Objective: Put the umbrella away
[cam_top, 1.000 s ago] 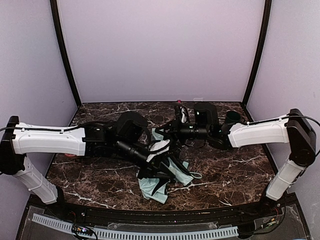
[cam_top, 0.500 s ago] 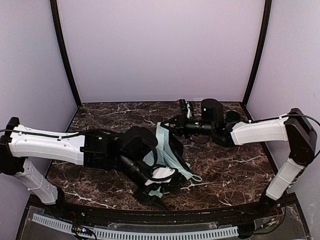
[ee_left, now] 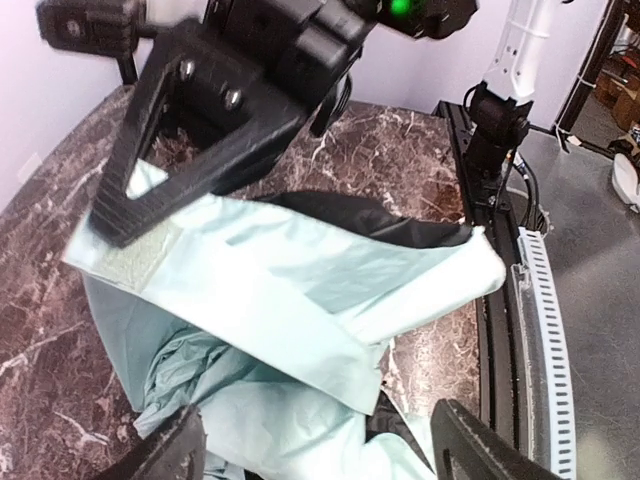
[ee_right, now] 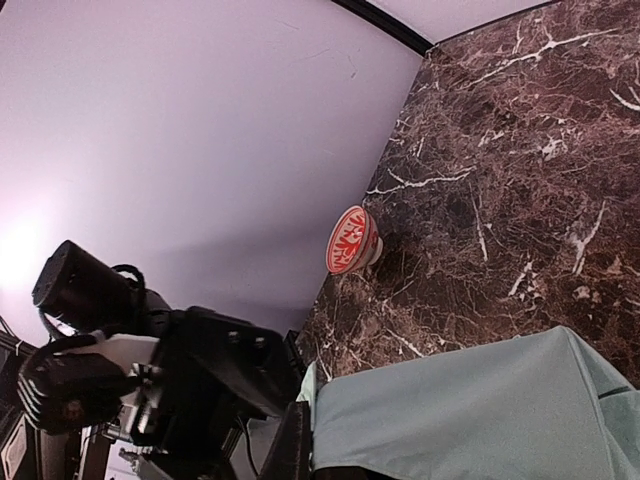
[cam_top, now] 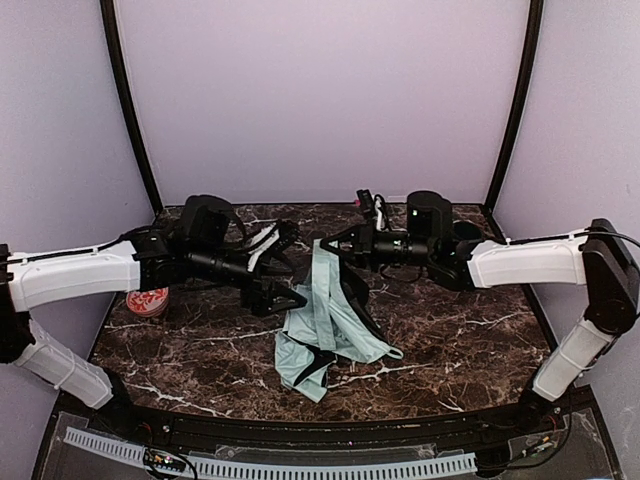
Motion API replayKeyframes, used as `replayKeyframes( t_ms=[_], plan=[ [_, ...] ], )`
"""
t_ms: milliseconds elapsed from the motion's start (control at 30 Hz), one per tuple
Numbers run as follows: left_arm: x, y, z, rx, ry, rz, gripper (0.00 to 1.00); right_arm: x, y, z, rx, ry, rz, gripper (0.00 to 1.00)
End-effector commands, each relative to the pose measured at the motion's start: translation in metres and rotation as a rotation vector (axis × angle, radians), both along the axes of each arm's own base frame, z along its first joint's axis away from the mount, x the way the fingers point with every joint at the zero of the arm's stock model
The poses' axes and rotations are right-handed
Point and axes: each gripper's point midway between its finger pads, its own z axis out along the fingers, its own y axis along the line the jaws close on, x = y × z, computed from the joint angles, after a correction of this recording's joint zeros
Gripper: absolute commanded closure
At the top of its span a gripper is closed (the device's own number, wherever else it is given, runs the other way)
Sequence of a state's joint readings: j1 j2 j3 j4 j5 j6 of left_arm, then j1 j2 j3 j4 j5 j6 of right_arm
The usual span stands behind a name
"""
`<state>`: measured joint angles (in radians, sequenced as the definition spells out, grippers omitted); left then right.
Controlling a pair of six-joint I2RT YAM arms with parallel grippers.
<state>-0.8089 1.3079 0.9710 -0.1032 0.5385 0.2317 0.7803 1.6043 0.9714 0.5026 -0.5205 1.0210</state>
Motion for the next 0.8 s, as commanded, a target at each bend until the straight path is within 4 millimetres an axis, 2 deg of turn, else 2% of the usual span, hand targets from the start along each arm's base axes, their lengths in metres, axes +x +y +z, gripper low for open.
replayKeyframes(
  t_ms=[0,67,200,300,467,633,700,767],
  plan=[
    [0.022,-0.024,-0.016,-0.013,0.083,0.024,0.17,-0.003,0.000,0.037,0.084,-0.103,0.005,1.00],
    [0.022,-0.031,-0.018,-0.022,0.118,0.005,0.17,-0.003,0.001,0.034,0.079,-0.100,0.002,1.00],
    [0.009,-0.038,-0.001,-0.141,0.119,-0.073,0.19,-0.004,0.003,0.029,0.066,-0.096,0.011,1.00],
    [0.005,-0.038,0.001,-0.176,0.130,-0.079,0.33,-0.005,0.004,0.030,0.068,-0.096,0.015,1.00],
    [-0.006,-0.044,-0.001,-0.207,0.194,-0.152,0.61,-0.005,0.004,0.032,0.070,-0.108,0.021,1.00],
    [-0.009,-0.047,-0.006,-0.213,0.223,-0.172,0.75,-0.007,0.005,0.032,0.070,-0.112,0.028,1.00],
    [-0.006,-0.050,-0.007,-0.216,0.231,-0.164,0.77,-0.007,0.005,0.028,0.061,-0.105,0.027,0.99],
    [-0.004,-0.052,-0.007,-0.224,0.247,-0.162,0.85,-0.008,0.004,0.020,0.037,-0.096,0.028,0.97]
  ],
)
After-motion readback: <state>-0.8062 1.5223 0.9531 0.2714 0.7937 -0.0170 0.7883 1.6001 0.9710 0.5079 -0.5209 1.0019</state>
